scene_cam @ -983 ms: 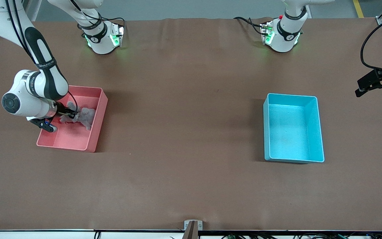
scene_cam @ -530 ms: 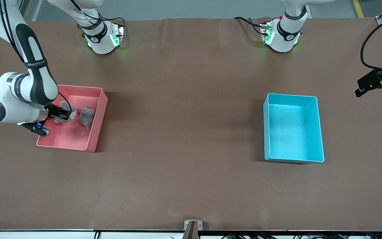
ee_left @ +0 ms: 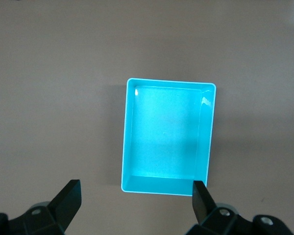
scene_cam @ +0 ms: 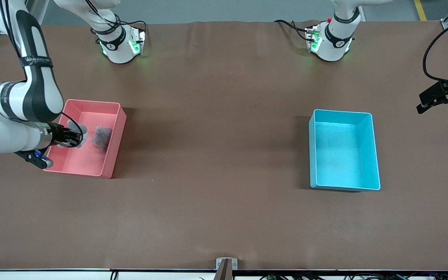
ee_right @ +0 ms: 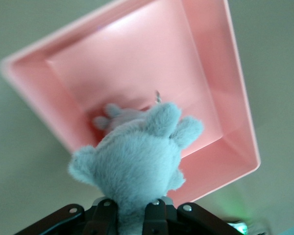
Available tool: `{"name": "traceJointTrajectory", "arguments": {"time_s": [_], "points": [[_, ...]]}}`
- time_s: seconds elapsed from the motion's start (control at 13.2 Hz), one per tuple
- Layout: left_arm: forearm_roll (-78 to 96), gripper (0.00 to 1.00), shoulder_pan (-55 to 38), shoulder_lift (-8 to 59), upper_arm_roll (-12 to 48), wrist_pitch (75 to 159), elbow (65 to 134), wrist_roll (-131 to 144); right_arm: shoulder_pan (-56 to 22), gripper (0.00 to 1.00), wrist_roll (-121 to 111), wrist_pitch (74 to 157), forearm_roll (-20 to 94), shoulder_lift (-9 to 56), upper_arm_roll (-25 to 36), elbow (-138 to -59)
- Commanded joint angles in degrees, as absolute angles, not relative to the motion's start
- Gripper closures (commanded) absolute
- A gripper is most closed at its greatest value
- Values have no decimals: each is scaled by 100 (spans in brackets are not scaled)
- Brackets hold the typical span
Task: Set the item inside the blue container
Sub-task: 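Lift the plush out of the pink box and carry it toward mid-table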
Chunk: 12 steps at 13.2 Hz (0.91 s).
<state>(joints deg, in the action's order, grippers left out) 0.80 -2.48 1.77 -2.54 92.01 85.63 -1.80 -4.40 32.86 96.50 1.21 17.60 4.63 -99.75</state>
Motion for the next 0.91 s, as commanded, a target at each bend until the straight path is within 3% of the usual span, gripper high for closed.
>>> {"name": "traceJointTrajectory", "arguments": {"time_s": [0.0,0.45,0.83], "points": [[149,0,-264,185,-281,9114,8499,-176,-974,98,4215,9650,498,1609,483,-9914],[150,0,-307,211,-281,9114,8534,-176,-2519,98,6693,10931,756,1678,483,-9949],[141,0,-360,456,-264,9105,8543,-149,-3662,98,8653,12240,730,2389,483,-9923]]}}
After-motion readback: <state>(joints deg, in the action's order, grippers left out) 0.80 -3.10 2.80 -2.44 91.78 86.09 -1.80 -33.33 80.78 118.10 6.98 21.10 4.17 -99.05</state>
